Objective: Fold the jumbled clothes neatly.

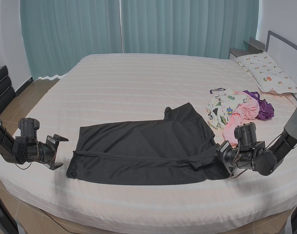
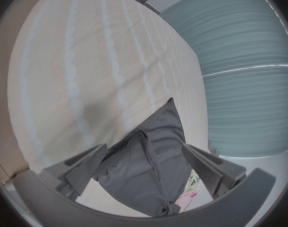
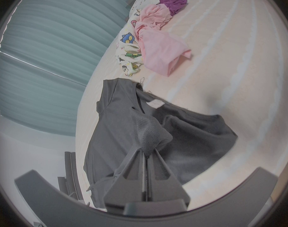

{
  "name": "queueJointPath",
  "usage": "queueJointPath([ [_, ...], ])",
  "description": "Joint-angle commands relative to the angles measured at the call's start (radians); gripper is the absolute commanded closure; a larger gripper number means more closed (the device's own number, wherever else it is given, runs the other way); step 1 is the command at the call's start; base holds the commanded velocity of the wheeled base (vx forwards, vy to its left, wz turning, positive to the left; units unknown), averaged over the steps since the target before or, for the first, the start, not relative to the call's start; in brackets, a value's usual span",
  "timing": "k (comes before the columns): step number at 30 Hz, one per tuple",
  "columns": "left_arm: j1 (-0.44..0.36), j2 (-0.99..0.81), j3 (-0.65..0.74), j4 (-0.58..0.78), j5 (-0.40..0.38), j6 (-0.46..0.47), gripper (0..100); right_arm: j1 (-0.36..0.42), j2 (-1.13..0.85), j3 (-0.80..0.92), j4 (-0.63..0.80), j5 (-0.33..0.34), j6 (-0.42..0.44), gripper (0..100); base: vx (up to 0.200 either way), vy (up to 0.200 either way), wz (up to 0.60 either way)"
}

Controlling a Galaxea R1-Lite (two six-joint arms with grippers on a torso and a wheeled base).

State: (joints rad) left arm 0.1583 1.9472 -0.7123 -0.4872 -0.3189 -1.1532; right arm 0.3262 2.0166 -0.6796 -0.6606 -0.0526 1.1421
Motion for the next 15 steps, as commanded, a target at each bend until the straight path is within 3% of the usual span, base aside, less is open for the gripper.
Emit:
queueJointPath([
  [1,-0.002,-0.004,0.001,-0.001,0.000,0.000,0,0.030,-0.085,0.060,0.019,0.000,-0.001,100,0.000,0.000,0.00],
  [11,-0.002,-0.005,0.001,-0.001,0.000,-0.002,0,0.070,-0.078,0.127,0.023,-0.001,-0.005,100,0.000,0.000,0.00],
  [12,-0.002,-0.005,0.001,-0.001,0.001,-0.002,0,0.070,-0.076,0.137,0.023,-0.001,-0.015,0,0.000,0.000,0.00],
  [15,-0.002,-0.005,0.001,-0.001,0.001,-0.002,0,0.070,-0.075,0.163,0.018,-0.001,-0.051,0,0.000,0.000,0.00],
])
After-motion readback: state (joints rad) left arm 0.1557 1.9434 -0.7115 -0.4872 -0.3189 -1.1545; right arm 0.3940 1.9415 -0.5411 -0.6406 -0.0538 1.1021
